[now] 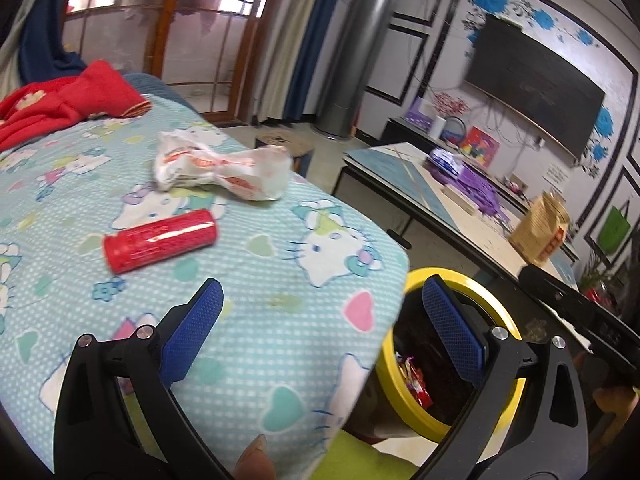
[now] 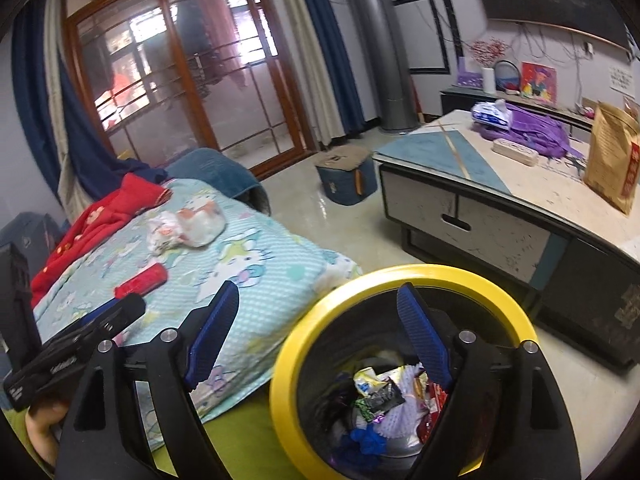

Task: Collect trash
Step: 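Move the left tool toward the red candy tube while the right tool approaches the white plastic bag, then close the left tool on the red-capped candy tube while the right tool grasps the white plastic bag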

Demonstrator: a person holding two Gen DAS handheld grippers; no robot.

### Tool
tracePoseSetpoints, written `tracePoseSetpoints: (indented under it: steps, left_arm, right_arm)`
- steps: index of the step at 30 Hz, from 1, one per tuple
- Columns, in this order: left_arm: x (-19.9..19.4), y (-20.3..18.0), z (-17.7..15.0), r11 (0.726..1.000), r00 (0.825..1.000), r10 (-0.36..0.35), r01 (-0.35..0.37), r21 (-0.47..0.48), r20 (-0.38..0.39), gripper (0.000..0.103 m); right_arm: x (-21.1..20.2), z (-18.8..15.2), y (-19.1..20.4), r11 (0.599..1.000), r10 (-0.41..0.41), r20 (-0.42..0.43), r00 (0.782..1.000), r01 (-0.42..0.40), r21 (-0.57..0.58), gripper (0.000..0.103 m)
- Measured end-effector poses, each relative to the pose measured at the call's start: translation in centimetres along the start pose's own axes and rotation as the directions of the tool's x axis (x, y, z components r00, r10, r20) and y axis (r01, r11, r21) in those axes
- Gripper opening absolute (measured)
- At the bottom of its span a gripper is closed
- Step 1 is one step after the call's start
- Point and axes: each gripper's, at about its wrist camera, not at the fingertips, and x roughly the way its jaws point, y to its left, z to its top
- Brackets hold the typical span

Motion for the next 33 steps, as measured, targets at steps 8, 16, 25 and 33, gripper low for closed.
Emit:
tracePoseSetpoints:
  steps: [8, 16, 25, 33]
  left_arm:
    - [-0.1, 3.8, 0.6, 0.990, 0.999, 0.037, -0.037, -0.135, -0.002, 0.092]
    - [0.5, 6.9, 0.9, 0.961, 0.999, 0.040, -0.043, -0.273, -0.016, 0.092]
    - [1.5, 8.8, 1.3, 0.913, 1.000, -0.017, 0.008, -0.408, -0.018, 0.087]
    - [3.0, 11.6, 1.6, 0.843, 0.998, -0.038, 0.011, -0.537, -0.040, 0.078]
  right_arm:
    - [0.8, 0.0, 2.4, 0.999, 0.012, -0.026, 1.000, -0.014, -0.048, 0.079]
    - [2.5, 1.0, 4.8, 0.995, 0.028, -0.041, 0.999, -0.032, -0.093, 0.079]
    - [6.5, 3.9, 8.1, 0.982, 0.086, -0.038, 0.996, -0.091, -0.163, 0.079]
    - [10.7, 6.9, 12.0, 0.945, 0.146, -0.050, 0.988, -0.155, -0.288, 0.075]
